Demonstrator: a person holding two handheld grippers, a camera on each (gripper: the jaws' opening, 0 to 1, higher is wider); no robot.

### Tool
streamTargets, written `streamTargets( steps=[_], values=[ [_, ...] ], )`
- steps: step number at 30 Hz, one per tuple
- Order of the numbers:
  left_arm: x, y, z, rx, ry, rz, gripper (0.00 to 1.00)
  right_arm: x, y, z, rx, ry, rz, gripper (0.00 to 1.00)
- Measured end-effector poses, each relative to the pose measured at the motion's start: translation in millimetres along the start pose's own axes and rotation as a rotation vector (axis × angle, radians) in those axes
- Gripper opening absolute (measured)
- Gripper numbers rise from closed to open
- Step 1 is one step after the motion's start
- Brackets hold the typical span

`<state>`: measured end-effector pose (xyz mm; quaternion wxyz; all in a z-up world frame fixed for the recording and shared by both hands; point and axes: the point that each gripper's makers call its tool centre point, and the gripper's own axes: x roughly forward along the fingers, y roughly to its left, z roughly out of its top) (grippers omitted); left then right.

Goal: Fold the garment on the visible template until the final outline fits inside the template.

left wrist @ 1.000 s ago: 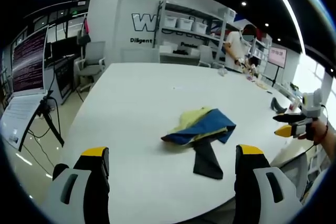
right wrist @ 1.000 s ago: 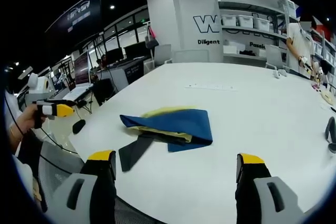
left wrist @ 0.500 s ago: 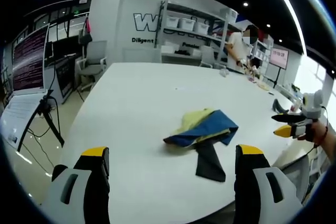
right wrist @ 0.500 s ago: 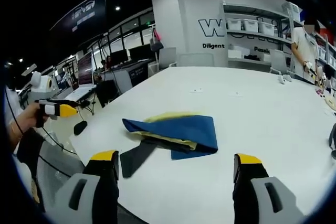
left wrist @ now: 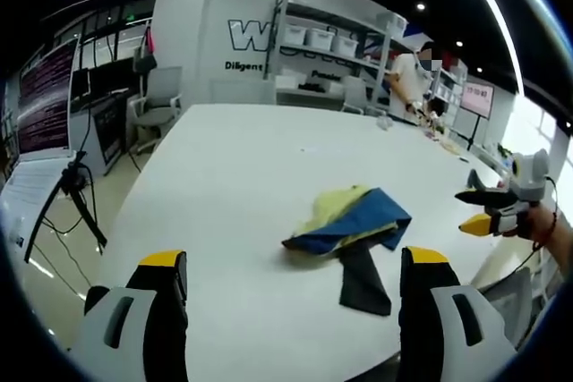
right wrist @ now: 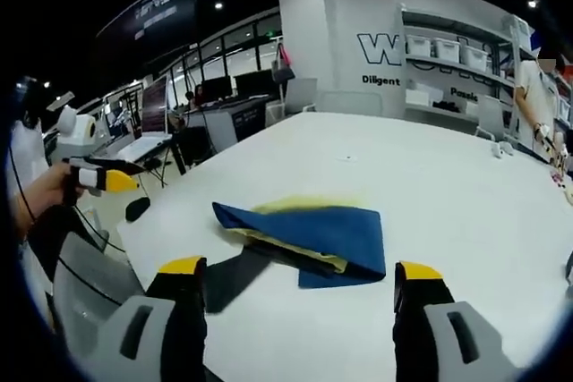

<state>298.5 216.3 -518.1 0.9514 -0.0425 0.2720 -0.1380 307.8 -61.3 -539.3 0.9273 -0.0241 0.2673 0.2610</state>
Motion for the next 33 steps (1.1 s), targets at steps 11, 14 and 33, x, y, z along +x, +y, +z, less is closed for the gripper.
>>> streamTargets(
  steps=[11, 14, 33],
  values=[
    [21, 3.5, -2.5, -0.006, 0.024, -0.01, 0.94, 38, 9, 4.2, -0.051, 0.022, 0.059, 0.76],
    [24, 4.3, 0.3, 0.002, 0.011, -0.006, 0.93, 49, 9, 4.8, -0.064, 0.029, 0.07, 0.75],
    [57, 9.4, -3.2, 0.029, 0.035, -0.003, 0.88, 117, 10, -3.5, -0.206, 0.06, 0.132, 0.48]
  ],
)
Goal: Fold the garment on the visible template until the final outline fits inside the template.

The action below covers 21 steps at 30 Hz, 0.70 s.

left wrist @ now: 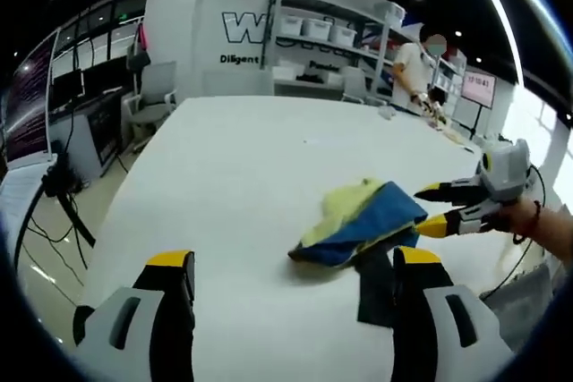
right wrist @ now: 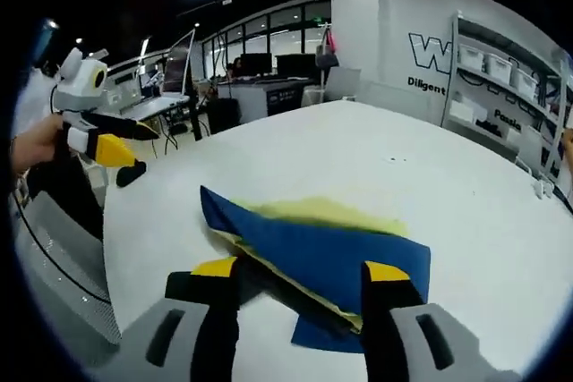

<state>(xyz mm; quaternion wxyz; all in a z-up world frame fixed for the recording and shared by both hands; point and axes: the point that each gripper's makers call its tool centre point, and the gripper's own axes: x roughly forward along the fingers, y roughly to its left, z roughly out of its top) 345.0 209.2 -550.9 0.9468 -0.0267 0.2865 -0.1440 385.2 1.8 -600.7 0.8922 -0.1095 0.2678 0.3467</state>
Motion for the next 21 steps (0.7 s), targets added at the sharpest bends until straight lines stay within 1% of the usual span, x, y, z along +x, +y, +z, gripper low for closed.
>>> streamTargets(
  steps=[4, 6, 7, 8, 9, 13, 15, 19, 21],
  values=[
    [7, 0.7, -0.9, -0.005, 0.004, -0.005, 0.88, 15, -5, -6.5, -0.062, 0.007, 0.003, 0.42],
    [10, -0.1, -3.5, -0.004, 0.018, -0.011, 0.86, 19, -6, -10.4, -0.1, 0.024, 0.005, 0.38],
    [11, -0.2, -4.7, -0.005, 0.024, -0.011, 0.86, 24, -6, -16.9, -0.167, 0.052, 0.009, 0.36],
    [11, -0.2, -5.3, -0.004, 0.023, -0.011, 0.85, 26, -6, -21.8, -0.187, 0.073, 0.011, 0.35],
    [12, 0.1, -6.1, -0.005, 0.026, -0.013, 0.85, 29, -5, -26.0, -0.196, 0.085, 0.011, 0.34],
    [13, 2.0, -6.9, -0.015, 0.027, -0.014, 0.84, 33, -3, -27.6, -0.188, 0.073, 0.019, 0.25],
    [13, 3.5, -7.2, -0.017, 0.028, -0.011, 0.84, 33, -2, -26.8, -0.187, 0.069, 0.022, 0.23],
    [13, 6.1, -9.7, -0.027, 0.037, -0.007, 0.83, 38, -3, -28.7, -0.212, 0.075, 0.025, 0.21],
    [14, 5.9, -10.1, -0.034, 0.037, -0.011, 0.83, 40, -5, -29.5, -0.219, 0.077, 0.021, 0.17]
  ],
)
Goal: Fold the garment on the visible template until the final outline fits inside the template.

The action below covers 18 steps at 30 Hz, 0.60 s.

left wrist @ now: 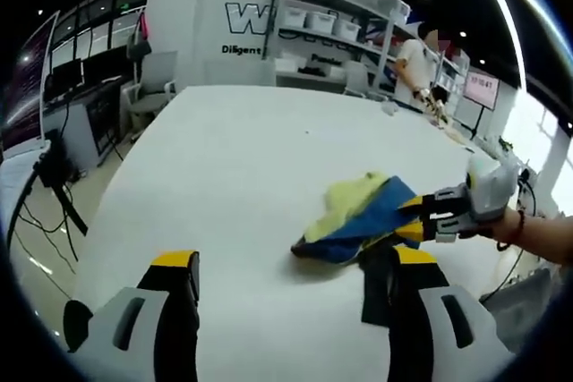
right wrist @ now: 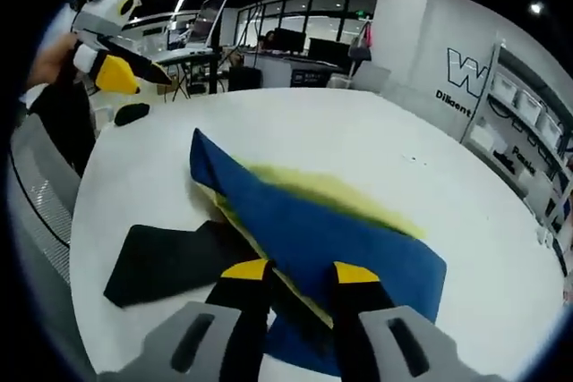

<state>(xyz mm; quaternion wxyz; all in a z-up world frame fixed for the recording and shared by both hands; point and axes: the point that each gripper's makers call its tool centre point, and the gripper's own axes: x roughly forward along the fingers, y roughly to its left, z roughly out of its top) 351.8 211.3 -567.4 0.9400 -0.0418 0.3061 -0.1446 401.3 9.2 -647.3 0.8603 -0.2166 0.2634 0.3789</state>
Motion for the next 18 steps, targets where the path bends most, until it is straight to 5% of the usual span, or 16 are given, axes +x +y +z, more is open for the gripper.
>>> streamTargets(
  steps=[4, 11, 18],
  values=[
    [0, -0.4, -0.6, -0.006, 0.004, -0.004, 0.83, 0, -4, 4.7, -0.01, -0.021, -0.007, 0.0],
    [2, -1.1, 0.4, -0.013, -0.001, -0.013, 0.82, -9, -11, 14.5, 0.034, -0.051, -0.003, 0.0],
    [9, -12.2, 6.6, 0.03, -0.011, -0.071, 0.83, -29, -45, 26.1, 0.086, -0.093, -0.082, 0.0]
  ],
)
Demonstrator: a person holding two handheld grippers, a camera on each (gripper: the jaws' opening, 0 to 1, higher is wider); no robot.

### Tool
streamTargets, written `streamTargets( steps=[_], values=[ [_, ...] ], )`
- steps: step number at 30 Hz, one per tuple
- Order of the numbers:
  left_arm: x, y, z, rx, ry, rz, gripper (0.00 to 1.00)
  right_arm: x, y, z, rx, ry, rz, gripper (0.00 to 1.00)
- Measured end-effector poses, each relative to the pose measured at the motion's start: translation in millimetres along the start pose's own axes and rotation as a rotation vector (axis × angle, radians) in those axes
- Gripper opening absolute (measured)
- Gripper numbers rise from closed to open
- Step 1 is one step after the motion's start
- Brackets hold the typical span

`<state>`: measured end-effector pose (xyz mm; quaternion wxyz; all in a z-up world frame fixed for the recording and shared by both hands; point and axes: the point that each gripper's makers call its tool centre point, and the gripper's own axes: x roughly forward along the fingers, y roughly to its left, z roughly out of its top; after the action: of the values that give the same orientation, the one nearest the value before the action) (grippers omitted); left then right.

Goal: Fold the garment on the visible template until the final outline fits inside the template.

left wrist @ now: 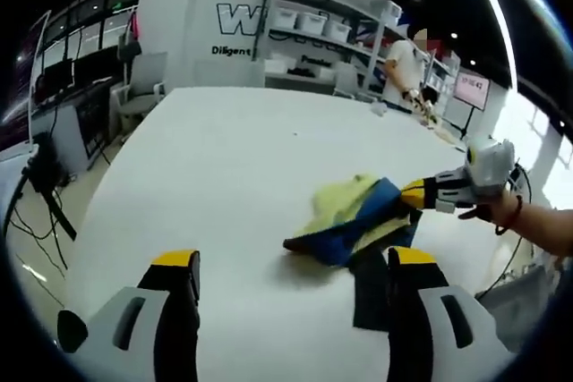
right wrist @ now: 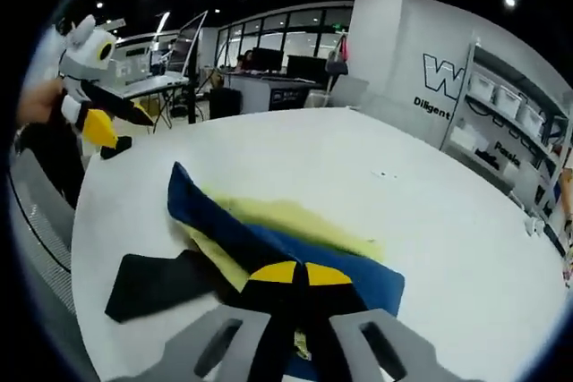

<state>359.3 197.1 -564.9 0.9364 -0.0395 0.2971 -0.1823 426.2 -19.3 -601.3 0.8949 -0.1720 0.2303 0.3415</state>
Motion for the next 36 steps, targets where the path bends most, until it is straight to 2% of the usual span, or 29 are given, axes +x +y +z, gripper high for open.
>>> streamTargets(
  steps=[3, 7, 11, 15, 16, 17, 18, 19, 20, 21, 22, 27, 31, 36],
  values=[
    [5, -8.3, 8.7, 0.022, -0.027, -0.037, 0.84, -7, -16, 1.9, 0.001, 0.0, -0.037, 0.0],
    [10, -14.3, 11.9, 0.023, -0.03, -0.054, 0.83, -15, -36, 2.3, 0.007, -0.001, -0.087, 0.0],
    [13, -17.5, 12.3, 0.028, -0.029, -0.067, 0.82, -23, -46, 1.9, 0.033, -0.005, -0.087, 0.0],
    [12, -18.3, 12.8, 0.026, -0.032, -0.071, 0.83, -25, -23, 2.7, 0.046, -0.005, 0.01, 0.0],
    [11, -18.3, 13.2, 0.025, -0.034, -0.069, 0.83, -24, -17, 2.4, 0.097, 0.002, 0.024, 0.0],
    [8, -18.0, 14.2, 0.022, -0.039, -0.068, 0.83, -23, -6, 3.7, 0.106, -0.001, 0.066, 0.0],
    [7, -17.5, 14.8, 0.019, -0.042, -0.065, 0.83, -22, -2, 5.6, 0.088, -0.012, 0.066, 0.03],
    [5, -17.1, 15.6, 0.016, -0.047, -0.063, 0.83, -20, 2, 5.9, 0.088, -0.012, 0.061, 0.12],
    [4, -17.0, 16.3, 0.016, -0.051, -0.062, 0.84, -17, 8, 6.5, 0.087, -0.012, 0.069, 0.26],
    [1, -16.1, 16.6, 0.016, -0.055, -0.057, 0.84, -11, 25, 7.1, 0.091, -0.007, 0.109, 0.35],
    [1, -15.8, 16.4, 0.015, -0.055, -0.056, 0.84, -9, 27, 7.5, 0.085, -0.01, 0.105, 0.41],
    [-7, -12.5, 15.6, 0.009, -0.061, -0.042, 0.85, 10, 53, 3.5, 0.022, 0.02, 0.129, 0.54],
    [-10, -9.9, 14.2, 0.006, -0.061, -0.031, 0.85, 23, 67, 2.6, -0.025, 0.028, 0.149, 0.54],
    [-13, -8.2, 12.9, 0.002, -0.058, -0.022, 0.85, 34, 73, -0.4, -0.043, 0.04, 0.162, 0.52]
  ],
)
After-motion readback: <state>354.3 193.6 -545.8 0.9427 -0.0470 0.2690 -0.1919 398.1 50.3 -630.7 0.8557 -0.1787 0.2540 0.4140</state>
